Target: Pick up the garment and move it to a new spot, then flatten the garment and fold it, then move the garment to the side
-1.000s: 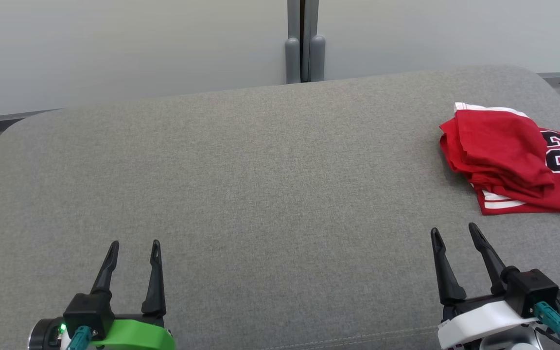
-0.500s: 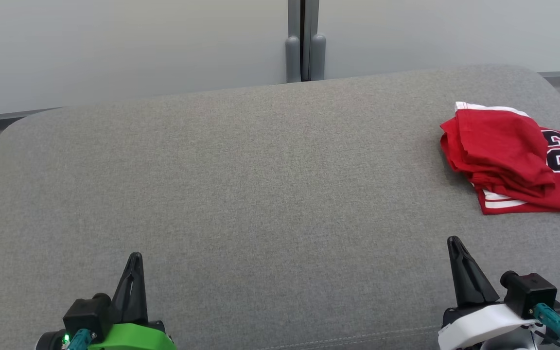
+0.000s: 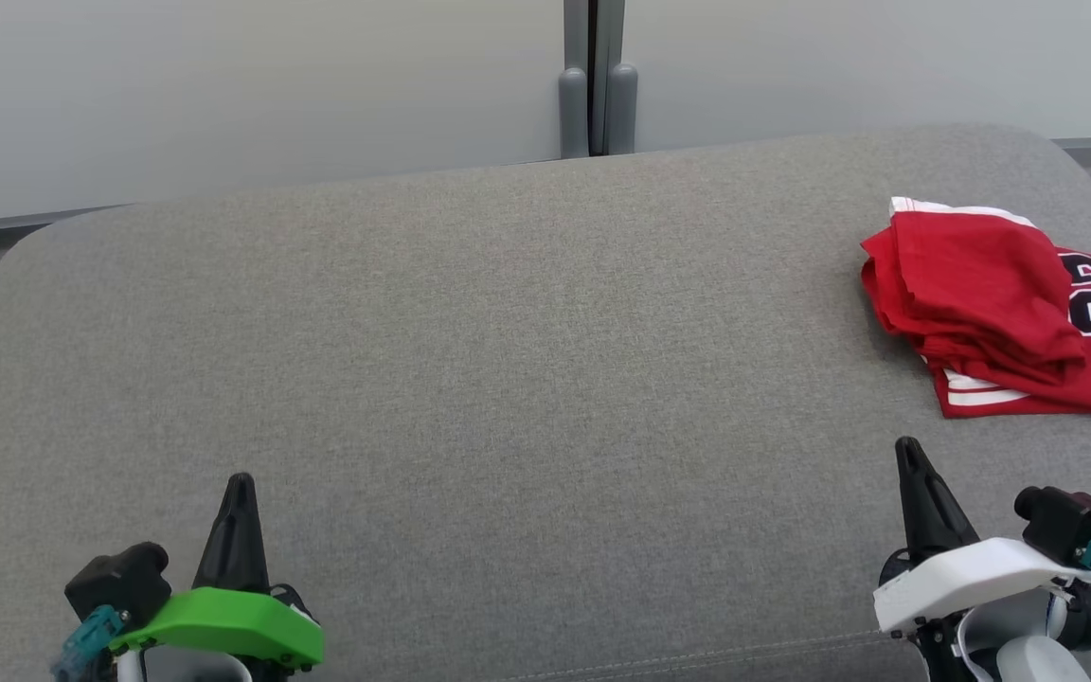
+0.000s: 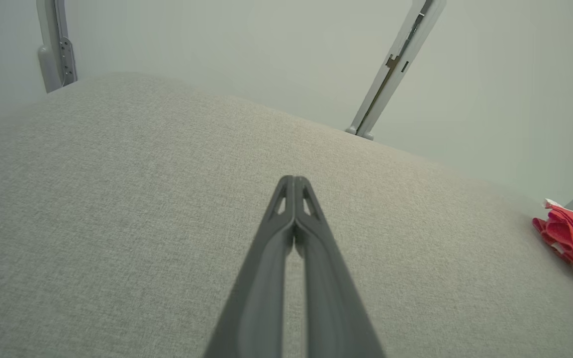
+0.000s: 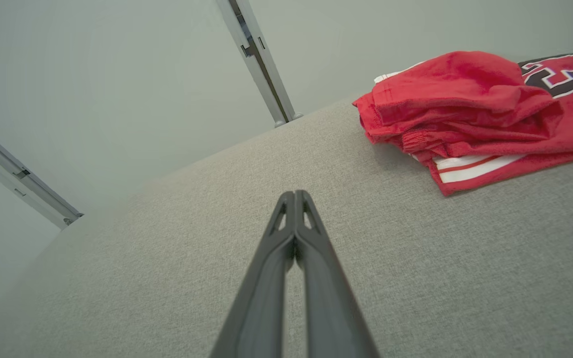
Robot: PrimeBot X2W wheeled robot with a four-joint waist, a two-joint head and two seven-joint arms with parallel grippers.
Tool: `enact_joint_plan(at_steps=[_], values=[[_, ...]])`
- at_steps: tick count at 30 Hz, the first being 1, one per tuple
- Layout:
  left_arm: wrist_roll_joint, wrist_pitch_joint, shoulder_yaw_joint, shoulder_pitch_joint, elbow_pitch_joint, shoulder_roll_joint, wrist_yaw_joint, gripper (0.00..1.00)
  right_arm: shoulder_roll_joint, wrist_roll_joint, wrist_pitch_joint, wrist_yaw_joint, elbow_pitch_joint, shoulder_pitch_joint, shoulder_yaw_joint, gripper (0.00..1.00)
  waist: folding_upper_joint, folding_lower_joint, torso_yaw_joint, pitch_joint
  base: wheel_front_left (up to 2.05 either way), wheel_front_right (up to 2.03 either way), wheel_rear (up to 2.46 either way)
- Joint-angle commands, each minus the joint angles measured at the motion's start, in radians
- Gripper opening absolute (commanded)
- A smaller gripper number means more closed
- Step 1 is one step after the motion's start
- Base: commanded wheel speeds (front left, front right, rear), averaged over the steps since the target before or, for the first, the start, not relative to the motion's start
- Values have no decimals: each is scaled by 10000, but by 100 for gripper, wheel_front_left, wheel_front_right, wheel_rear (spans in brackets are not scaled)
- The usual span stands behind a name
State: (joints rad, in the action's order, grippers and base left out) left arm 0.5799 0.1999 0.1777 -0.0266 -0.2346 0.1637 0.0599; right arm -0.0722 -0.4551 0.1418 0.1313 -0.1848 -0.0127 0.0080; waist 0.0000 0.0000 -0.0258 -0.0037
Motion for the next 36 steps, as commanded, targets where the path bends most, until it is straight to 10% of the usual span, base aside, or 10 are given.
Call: enact_joint_plan(at_steps=[1, 36], values=[[415, -61, -153, -434, 31, -15, -121, 0, -42, -458, -109, -2, -26, -404, -115, 0, 0, 0, 4, 4, 0, 0, 0], [4837, -824, -1050, -1811, -1116, -508, -926, 0, -65, -5220, -1684, -2, -1769, -2195, -1011, 0, 0, 0, 92, 91, 0, 0, 0]])
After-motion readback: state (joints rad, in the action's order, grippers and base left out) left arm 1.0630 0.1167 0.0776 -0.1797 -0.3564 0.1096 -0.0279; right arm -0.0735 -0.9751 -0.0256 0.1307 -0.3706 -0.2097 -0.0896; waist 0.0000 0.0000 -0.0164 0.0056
